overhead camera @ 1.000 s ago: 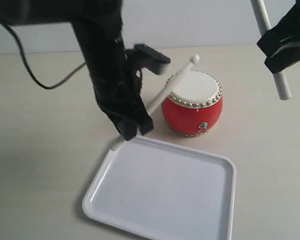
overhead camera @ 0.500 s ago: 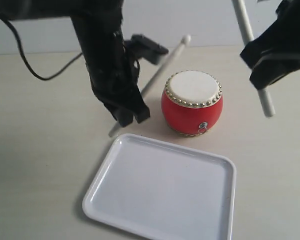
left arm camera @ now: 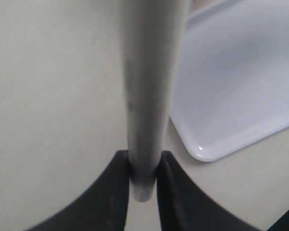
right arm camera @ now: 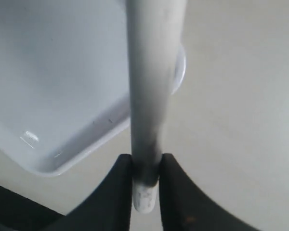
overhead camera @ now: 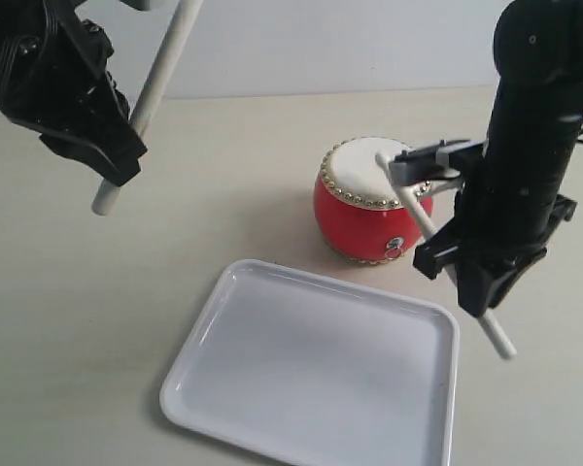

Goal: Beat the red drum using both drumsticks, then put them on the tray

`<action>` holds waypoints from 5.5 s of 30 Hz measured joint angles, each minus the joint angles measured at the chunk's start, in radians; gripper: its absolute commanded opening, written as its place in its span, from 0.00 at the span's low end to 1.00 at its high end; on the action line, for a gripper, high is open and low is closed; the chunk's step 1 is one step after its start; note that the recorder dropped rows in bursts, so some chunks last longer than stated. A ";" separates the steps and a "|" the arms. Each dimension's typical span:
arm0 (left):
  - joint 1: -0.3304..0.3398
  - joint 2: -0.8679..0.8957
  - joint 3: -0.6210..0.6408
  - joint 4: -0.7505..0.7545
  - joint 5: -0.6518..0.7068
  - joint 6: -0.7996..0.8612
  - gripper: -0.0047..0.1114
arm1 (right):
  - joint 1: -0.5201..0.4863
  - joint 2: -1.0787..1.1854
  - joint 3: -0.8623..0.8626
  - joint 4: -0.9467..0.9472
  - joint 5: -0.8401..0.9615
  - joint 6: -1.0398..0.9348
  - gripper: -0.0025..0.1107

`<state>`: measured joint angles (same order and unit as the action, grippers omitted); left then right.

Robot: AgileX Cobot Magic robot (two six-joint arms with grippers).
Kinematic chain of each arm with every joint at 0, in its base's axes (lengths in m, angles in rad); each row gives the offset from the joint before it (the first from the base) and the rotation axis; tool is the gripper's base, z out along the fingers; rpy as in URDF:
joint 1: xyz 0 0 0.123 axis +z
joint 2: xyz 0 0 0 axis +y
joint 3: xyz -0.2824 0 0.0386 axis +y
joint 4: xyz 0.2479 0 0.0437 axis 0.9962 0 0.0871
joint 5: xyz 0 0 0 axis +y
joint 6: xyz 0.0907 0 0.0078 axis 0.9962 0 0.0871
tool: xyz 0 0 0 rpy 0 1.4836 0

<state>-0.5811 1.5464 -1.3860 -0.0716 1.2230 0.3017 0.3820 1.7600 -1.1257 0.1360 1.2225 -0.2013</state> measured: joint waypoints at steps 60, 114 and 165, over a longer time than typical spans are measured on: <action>-0.162 0.402 -0.078 -0.001 0.006 0.001 0.04 | 0.000 -0.320 -0.057 -0.011 -0.003 0.001 0.02; 0.186 -0.652 0.923 -0.418 -0.513 -0.022 0.04 | 0.492 0.133 0.000 -0.369 0.001 0.029 0.02; 0.186 -0.652 0.923 -0.432 -0.514 -0.014 0.04 | 0.500 0.319 -0.171 -0.467 0.001 -0.032 0.20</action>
<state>-0.3949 0.8945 -0.4632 -0.5041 0.7086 0.2877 0.8824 2.0785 -1.2965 -0.3312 1.2234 -0.2336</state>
